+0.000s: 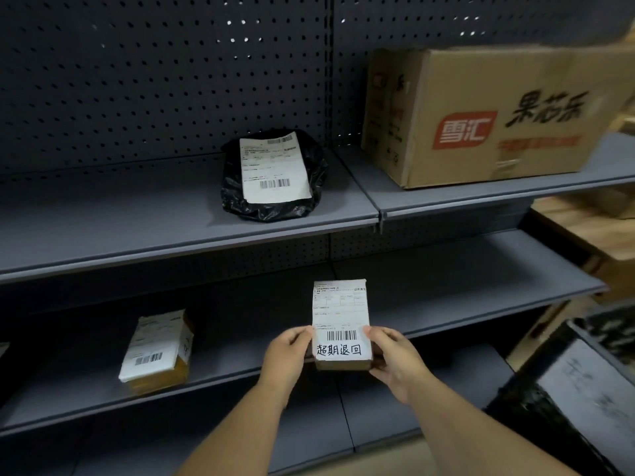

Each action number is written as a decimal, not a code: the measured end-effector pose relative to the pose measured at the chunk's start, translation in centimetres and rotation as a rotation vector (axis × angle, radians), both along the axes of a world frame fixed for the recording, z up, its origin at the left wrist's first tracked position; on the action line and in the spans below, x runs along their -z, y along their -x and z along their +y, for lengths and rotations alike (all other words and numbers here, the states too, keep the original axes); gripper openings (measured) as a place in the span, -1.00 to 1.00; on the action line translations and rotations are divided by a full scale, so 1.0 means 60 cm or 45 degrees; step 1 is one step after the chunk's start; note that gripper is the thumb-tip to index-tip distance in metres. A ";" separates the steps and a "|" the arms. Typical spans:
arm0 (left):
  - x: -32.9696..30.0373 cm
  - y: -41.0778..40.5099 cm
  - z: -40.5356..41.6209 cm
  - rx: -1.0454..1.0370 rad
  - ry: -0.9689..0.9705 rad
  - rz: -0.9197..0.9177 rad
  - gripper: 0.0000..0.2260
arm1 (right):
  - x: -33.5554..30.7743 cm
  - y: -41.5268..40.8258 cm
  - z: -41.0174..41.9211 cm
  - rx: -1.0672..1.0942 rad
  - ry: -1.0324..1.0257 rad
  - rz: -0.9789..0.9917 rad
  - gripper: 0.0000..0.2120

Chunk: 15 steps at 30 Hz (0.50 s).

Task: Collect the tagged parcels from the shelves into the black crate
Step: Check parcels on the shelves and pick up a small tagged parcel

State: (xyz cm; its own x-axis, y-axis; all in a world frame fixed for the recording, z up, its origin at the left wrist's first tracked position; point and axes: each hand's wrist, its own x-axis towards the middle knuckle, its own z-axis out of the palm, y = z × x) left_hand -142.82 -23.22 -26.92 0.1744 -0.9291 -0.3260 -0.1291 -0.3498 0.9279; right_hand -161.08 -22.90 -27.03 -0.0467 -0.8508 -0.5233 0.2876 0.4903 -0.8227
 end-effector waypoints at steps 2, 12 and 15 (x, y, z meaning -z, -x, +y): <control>-0.011 0.012 -0.009 0.002 0.106 -0.246 -0.85 | -0.009 0.022 0.008 0.056 0.031 0.011 -0.75; -0.075 0.135 -0.042 0.234 0.447 -0.945 -0.76 | -0.056 0.173 0.071 0.324 0.140 0.116 -0.69; -0.091 0.198 -0.046 0.333 0.529 -1.000 -0.76 | -0.079 0.230 0.098 0.432 0.185 0.147 -0.73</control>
State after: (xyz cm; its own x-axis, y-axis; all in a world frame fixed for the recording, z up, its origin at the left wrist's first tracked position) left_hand -154.68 -25.95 -21.48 -0.0277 -0.9859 0.1648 -0.8018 0.1203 0.5853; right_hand -174.88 -17.01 -22.31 -0.3898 -0.8417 -0.3737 0.3150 0.2594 -0.9130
